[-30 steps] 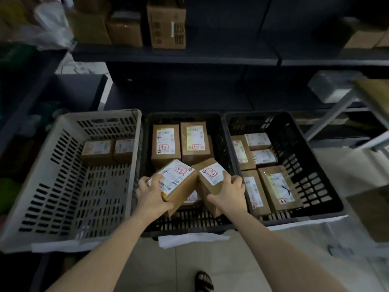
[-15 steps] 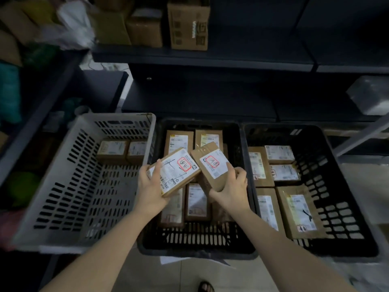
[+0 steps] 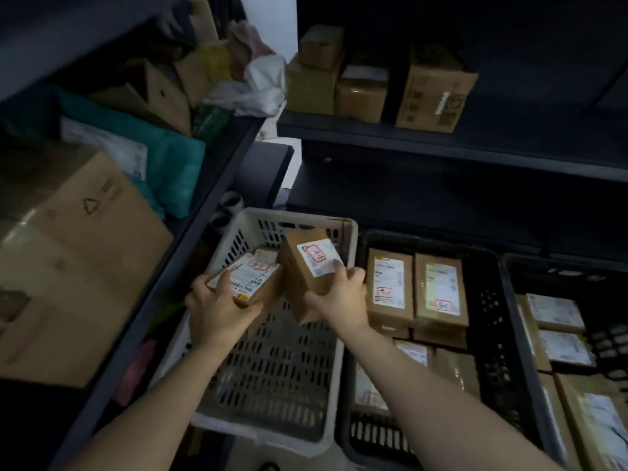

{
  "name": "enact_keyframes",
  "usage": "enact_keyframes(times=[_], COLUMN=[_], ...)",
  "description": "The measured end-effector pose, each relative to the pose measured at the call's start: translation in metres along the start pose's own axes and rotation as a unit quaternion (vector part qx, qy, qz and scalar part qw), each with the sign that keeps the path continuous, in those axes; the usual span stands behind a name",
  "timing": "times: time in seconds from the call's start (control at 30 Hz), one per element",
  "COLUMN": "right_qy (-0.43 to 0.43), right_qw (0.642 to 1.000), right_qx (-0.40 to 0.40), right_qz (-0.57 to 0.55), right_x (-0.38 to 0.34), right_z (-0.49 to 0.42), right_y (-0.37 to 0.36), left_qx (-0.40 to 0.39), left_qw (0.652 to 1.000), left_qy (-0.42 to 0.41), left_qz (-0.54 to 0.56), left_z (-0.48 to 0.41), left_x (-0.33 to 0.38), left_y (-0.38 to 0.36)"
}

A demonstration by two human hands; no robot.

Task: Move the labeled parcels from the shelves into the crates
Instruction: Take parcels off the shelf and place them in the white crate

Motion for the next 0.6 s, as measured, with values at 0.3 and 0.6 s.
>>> enact_keyframes(times=[0.3,0.6], right_qy=[-0.265,-0.227], right_qw=[0.962,0.961], right_qx=[-0.065,-0.097], right_qz=[-0.019,0.122], right_x=[0.018,0.058], right_z=[-0.031,-0.083], right_y=[-0.118,-0.18], left_qx=[-0.141,-0.173], left_qw=[0.988,0.98], left_qy=[0.022,0.041], left_qz=[0.057,0.089], left_z=[-0.023,-0.032], left_x=[-0.065,-0.12], left_y=[-0.101,-0.213])
Point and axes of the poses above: each hand's wrist, its own z-axis away from the middle knuckle, its own y-axis out of the back of the hand, x = y × z, the point moved 5 cm from there along -z, towards the middle knuckle, and after that the axes turned 15 degrees about -y, right-handed, at the moved point
